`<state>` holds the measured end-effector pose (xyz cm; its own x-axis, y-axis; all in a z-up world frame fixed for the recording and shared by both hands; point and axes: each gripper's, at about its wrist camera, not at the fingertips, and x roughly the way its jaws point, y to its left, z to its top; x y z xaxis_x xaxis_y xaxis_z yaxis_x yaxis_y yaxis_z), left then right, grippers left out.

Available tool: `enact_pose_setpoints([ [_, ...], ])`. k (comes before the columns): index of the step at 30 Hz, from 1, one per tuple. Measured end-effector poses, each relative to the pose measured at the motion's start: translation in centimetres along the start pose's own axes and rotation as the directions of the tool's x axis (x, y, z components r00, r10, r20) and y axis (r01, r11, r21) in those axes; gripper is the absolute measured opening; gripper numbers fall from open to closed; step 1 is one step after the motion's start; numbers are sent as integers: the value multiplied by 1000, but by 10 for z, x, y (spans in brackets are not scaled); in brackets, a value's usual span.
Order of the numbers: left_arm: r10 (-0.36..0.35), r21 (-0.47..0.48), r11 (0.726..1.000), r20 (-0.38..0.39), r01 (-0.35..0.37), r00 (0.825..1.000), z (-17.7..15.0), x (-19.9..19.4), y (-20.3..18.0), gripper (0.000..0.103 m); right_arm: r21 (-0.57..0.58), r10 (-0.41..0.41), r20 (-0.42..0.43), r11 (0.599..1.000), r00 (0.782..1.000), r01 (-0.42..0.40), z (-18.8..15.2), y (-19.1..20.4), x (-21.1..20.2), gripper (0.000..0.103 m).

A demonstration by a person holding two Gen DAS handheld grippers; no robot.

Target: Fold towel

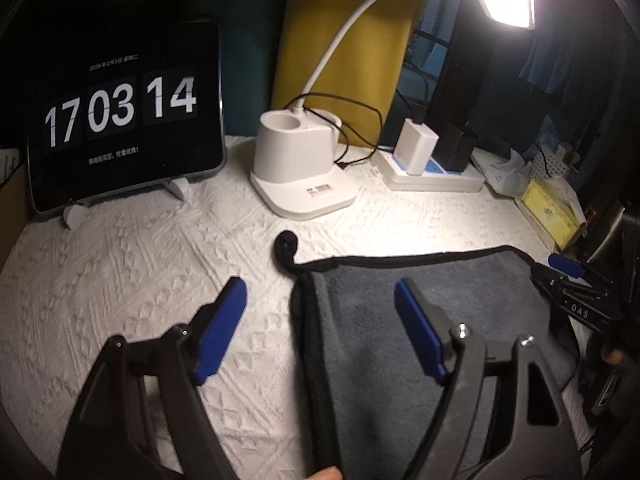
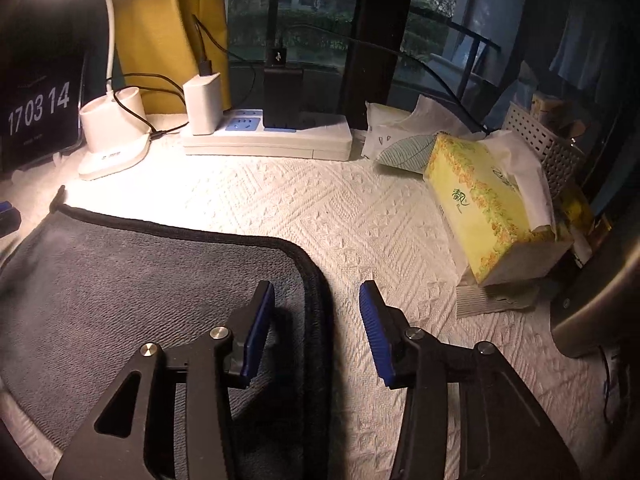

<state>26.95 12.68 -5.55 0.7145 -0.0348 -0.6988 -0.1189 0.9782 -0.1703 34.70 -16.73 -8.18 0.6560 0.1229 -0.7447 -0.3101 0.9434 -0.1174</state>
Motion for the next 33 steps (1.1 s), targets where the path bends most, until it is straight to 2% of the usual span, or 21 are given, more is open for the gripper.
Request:
enact_pose_setpoints([
  [7,-24,7,1000,25,24,999,-8,-23,-8,83,0,16,32,1000,999,-16,-5,6,-23,47],
  [20,-54,-2,999,27,54,998,-26,-46,-15,84,-1,49,80,999,996,-49,-19,16,-61,47],
  [33,-69,51,996,53,67,996,-49,-76,-37,84,10,76,109,997,991,-78,-39,21,-90,47],
])
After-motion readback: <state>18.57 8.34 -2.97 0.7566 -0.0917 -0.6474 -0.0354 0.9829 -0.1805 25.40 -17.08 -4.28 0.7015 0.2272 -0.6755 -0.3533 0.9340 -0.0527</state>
